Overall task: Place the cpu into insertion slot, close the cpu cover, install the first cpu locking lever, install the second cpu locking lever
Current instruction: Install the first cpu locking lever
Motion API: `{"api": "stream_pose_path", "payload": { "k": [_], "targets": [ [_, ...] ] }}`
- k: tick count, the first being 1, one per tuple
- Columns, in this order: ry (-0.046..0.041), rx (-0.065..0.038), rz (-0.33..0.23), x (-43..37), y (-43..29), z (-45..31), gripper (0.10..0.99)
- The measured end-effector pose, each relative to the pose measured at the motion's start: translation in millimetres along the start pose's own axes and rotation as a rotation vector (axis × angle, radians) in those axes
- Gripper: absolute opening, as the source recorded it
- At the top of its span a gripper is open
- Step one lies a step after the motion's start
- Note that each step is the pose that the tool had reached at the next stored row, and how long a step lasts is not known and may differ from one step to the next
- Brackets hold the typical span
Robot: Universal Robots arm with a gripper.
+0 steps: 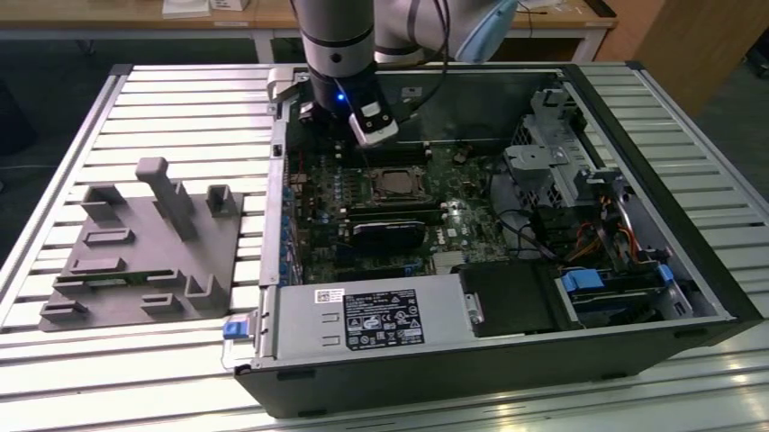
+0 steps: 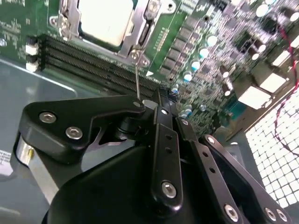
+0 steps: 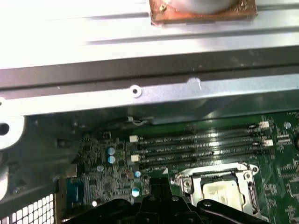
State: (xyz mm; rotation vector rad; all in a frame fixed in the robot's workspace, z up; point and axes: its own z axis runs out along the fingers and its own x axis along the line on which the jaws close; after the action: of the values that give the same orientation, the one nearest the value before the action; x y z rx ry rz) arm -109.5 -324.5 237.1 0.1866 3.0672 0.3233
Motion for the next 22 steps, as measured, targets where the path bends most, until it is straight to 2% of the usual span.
{"api": "stream_pose_path", "payload": {
  "k": [1,10,14,16,22],
  "targets": [
    [0.0005,-0.005,0.0,0.2,0.0,0.0,0.106],
    [0.0018,-0.016,0.001,0.1,0.7,-3.6,0.106],
    [0.0039,-0.034,0.002,0.0,0.9,-4.6,0.106],
    [0.0054,-0.047,0.003,0.0,1.0,-4.8,0.106],
    [0.0055,-0.048,0.003,-1.1,1.1,-4.8,0.106]
  ]
}}
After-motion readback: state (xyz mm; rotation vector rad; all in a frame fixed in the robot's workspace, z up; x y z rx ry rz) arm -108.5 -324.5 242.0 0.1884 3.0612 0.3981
